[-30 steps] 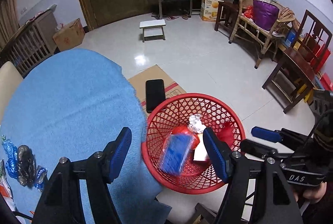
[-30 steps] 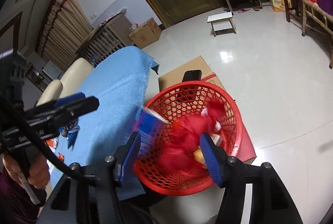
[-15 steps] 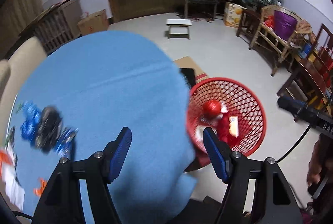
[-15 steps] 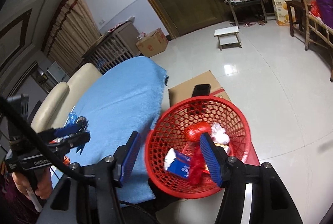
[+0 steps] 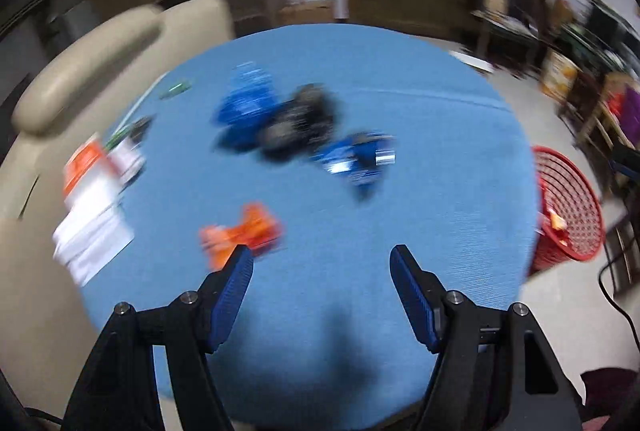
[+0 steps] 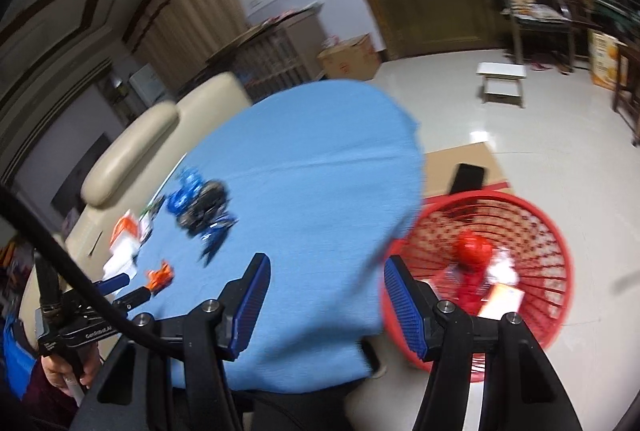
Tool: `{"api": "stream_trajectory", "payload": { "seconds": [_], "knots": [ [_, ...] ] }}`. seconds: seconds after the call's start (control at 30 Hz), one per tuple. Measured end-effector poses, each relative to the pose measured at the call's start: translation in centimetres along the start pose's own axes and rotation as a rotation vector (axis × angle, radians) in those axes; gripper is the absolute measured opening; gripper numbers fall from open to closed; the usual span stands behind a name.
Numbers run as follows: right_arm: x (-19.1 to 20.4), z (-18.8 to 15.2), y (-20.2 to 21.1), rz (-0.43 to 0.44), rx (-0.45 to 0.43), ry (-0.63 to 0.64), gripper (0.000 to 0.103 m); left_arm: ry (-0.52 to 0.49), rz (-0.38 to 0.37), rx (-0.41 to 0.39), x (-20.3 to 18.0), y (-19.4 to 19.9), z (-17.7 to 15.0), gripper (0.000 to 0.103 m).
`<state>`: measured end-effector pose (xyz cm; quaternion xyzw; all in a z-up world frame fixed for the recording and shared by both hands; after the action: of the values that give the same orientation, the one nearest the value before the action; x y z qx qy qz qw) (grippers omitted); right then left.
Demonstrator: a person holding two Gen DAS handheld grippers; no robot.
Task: Collect trash
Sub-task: 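Move both open grippers back over the trash on the table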
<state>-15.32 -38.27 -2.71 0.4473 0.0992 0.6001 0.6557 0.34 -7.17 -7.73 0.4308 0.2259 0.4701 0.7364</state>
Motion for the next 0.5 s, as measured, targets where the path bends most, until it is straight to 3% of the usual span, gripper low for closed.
{"api": "stream_trajectory", "payload": {
  "seconds": [0.17,0.27,0.5],
  "knots": [
    [5.6,0.7,-4.4,0.062,0.096,0.054,0.064,0.151,0.059,0.002,7.6,0.3,-1.9,0.072],
    [8.5,1.1,-7.7,0.111,0.164,0.048,0.064,0.209,0.066,0.004,10.2,0.2,-2.6,0.072],
    [13.6,1.4,-15.3,0.178,0.296,0.015,0.064,0.218,0.029,0.013,11.6,-1.0,-2.1,0.072]
  ]
}}
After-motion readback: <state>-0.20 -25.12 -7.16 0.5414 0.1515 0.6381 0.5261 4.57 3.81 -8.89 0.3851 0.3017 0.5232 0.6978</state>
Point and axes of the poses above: each gripper's, at about its wrist camera, not at the fingertips, and y roughly against the way its jaws point, x to its left, z to its top, the point moved 8 cm from there along -y, roughly the way its jaws point, and after that the axes turned 5 degrees about x, right-handed, at the moved point
